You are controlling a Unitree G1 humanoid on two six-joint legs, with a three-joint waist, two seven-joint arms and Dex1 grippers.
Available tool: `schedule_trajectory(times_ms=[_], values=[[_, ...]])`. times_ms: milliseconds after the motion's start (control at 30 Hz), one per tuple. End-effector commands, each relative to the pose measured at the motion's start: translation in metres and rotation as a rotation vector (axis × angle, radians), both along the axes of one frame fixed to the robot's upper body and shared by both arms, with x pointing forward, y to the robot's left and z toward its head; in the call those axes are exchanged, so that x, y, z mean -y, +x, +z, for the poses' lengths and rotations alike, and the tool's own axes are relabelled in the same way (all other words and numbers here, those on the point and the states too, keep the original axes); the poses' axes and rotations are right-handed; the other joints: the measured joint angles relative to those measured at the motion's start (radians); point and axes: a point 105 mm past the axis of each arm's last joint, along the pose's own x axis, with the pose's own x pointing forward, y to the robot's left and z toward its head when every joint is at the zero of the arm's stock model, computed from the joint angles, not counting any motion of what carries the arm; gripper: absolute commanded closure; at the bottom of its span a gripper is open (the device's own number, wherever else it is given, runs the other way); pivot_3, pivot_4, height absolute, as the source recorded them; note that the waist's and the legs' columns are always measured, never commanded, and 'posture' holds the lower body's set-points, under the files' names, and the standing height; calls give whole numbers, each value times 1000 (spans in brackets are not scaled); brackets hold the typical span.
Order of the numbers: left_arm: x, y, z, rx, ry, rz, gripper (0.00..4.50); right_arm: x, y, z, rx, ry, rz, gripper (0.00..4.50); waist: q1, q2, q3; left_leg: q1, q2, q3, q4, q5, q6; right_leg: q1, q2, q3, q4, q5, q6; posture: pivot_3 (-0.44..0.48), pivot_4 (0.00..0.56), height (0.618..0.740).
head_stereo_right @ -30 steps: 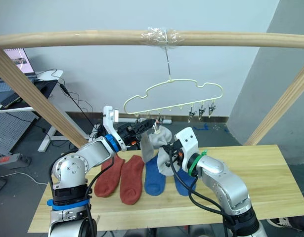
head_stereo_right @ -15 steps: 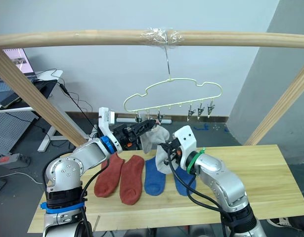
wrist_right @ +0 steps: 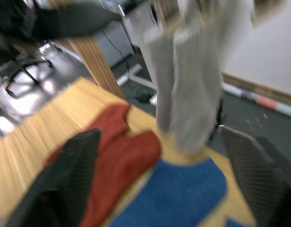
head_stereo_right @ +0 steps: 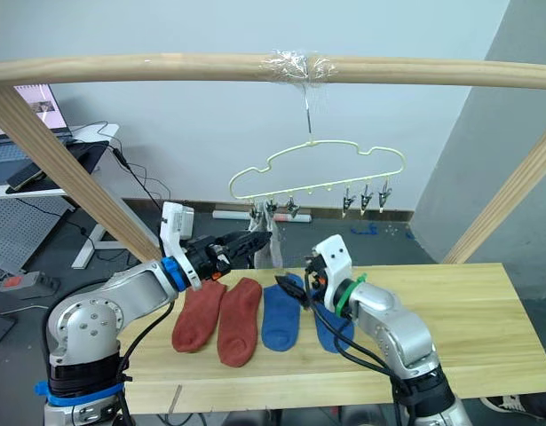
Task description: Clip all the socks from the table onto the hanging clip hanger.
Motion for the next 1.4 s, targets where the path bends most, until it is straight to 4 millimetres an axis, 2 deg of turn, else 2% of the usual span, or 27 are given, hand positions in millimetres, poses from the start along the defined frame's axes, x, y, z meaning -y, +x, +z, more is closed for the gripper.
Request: schedule_trajectory(times_ms=[33,200,267,333,433,600,933,1233,1400], values=[[9,-5,7,71,25,-25,0,12,1,5,67,-28,-24,92,-1,0,0,0,0,0,0,0,0,0,0,0,0,0,0,-19,109,740],[14,-3,5,189,151,13,0,39,2,5,109,-92,-92,92,-2,0,0,0,0,0,0,0,0,0,0,0,0,0,0,-19,109,740],[16,1,2,301,277,30,0,49,-2,6,130,-110,-94,92,-1,0,0,0,0,1,0,0,0,0,0,0,0,0,0,-19,109,740],[22,3,6,385,293,50,0,60,-5,10,149,-117,-104,92,2,0,0,0,0,1,0,0,0,0,0,0,0,0,0,-19,109,740],[30,3,12,475,275,64,601,70,-7,23,190,-93,-112,0,2,0,0,-1,0,1,0,0,0,1,0,1,-2,0,0,-33,109,740],[46,10,9,542,301,103,2124,74,-7,56,287,-32,-103,0,-1,0,0,-1,0,2,0,-1,1,1,0,1,-2,0,0,-50,113,740],[50,29,-3,573,319,219,2124,60,-13,100,405,80,-8,0,-2,0,0,-1,0,2,1,-1,2,1,0,1,-2,0,0,-70,122,740],[59,47,-14,542,308,250,2124,53,-19,117,425,102,38,0,-2,0,0,-1,0,1,2,-1,3,1,0,0,-1,0,0,-86,127,740],[63,51,-15,533,290,245,2124,51,-22,115,403,110,47,0,-4,0,0,-1,0,1,1,-1,2,1,0,0,-1,0,0,-91,128,740]])
